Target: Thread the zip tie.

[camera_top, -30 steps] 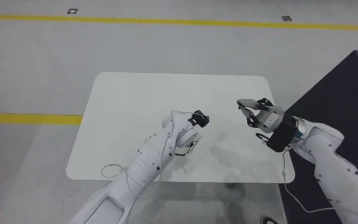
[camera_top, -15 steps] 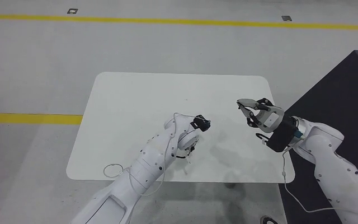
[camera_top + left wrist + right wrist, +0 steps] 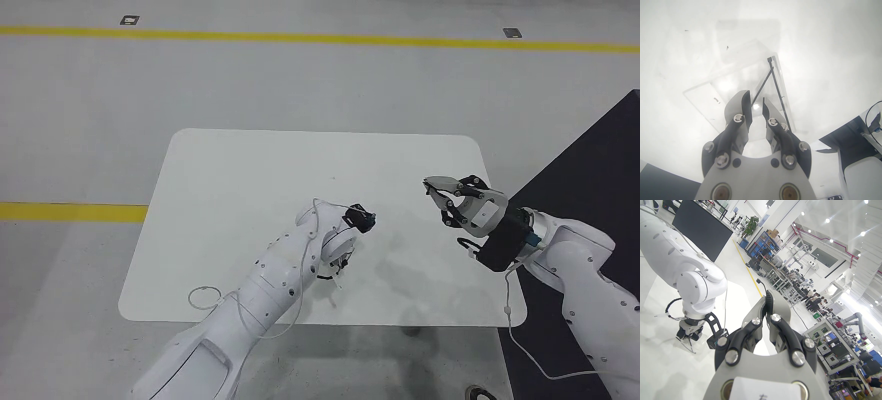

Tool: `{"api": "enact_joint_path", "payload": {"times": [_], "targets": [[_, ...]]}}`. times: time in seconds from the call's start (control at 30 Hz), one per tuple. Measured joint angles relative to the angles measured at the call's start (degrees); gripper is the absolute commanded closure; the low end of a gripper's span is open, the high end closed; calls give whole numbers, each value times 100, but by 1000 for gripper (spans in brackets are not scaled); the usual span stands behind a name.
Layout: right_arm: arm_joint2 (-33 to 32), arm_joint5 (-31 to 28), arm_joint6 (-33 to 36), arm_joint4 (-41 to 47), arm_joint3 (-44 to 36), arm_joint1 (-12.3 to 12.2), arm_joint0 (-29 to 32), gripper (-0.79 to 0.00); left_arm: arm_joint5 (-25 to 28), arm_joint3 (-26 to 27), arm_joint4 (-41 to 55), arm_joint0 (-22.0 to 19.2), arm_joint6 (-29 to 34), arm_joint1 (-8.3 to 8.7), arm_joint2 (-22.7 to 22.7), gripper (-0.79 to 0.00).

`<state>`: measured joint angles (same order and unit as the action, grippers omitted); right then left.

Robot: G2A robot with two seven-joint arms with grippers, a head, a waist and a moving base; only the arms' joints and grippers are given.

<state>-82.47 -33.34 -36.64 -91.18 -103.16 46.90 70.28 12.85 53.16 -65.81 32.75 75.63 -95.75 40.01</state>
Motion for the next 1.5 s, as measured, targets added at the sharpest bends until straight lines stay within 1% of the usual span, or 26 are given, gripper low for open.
{"api": "enact_joint_path", "payload": {"times": [0.07,0.17,0.23,0.4,0.53,0.8,1.0,1.13,1.23,1.4,1.5], "targets": [[0,0,0,0,0,0,0,0,-9,-47,6,-14,-13,-21,-26,-99],[0,0,0,0,0,0,0,0,-22,-104,12,-42,-21,-47,-54,-68],[0,0,0,0,0,0,0,0,-23,-134,14,-55,-24,-62,-72,0],[0,0,0,0,0,0,0,0,-48,-131,-2,-101,-49,-96,-100,0],[0,0,0,0,0,0,0,0,-87,20,-60,-103,-61,-92,-72,0],[0,0,0,0,0,0,0,0,-178,593,-248,74,142,15,123,0],[0,0,0,0,0,0,0,0,-193,913,-404,254,279,90,229,0],[0,0,0,0,0,0,0,0,-263,1427,-590,419,431,159,327,0],[0,0,0,0,0,0,0,0,-299,2011,-752,631,529,255,526,0],[0,0,0,0,0,0,0,0,-255,3158,-1088,1144,495,460,1037,0],[0,0,0,0,0,0,0,0,-127,3753,-1151,1498,213,568,1373,0]]}}
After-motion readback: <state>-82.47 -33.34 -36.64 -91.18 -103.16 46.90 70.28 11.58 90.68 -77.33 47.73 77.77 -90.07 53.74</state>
